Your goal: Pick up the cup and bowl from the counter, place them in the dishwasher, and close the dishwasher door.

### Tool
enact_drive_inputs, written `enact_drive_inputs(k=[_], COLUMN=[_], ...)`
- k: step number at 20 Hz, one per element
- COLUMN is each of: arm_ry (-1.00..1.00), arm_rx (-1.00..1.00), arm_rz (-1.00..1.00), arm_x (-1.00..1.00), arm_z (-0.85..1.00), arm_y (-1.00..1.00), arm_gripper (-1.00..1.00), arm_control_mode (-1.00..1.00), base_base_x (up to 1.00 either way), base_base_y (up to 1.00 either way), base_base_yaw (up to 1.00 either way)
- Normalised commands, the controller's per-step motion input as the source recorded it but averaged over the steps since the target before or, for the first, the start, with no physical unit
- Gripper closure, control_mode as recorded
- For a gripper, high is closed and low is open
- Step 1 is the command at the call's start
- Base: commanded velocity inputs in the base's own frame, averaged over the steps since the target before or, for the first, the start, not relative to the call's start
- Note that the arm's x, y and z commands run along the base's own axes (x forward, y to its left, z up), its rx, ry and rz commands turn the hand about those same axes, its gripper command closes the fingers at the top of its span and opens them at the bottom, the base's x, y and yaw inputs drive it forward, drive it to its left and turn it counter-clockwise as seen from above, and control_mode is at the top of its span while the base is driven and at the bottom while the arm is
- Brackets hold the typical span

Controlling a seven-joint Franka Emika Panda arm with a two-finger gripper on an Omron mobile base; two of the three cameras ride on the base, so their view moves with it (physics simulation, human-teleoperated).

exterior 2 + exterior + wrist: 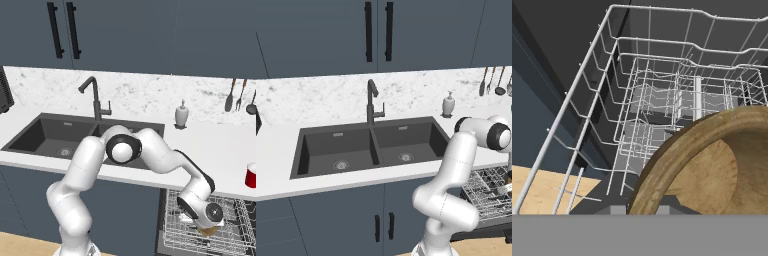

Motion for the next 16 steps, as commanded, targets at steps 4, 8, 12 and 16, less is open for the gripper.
enact_drive_inputs(k=[4, 8, 12, 16], arm_ry=[0.0, 0.0, 0.0, 0.0], arm_rx=[0.0, 0.0, 0.0, 0.0], arm_rz=[0.0, 0.0, 0.0, 0.0], arm_x=[0.03, 0.0, -0.06, -0.11], arm_z=[-0.48, -0.4, -0.24, -0.1], arm_y=[0.0, 0.0, 0.0, -0.01], arm_gripper=[1.0, 1.0, 1.0, 1.0], arm_control_mode=[-1.0, -1.0, -1.0, -1.0], base_base_x=[0.0, 0.0, 0.0, 0.0], base_base_y=[0.0, 0.0, 0.0, 0.0], base_base_yaw=[0.0, 0.0, 0.0, 0.0])
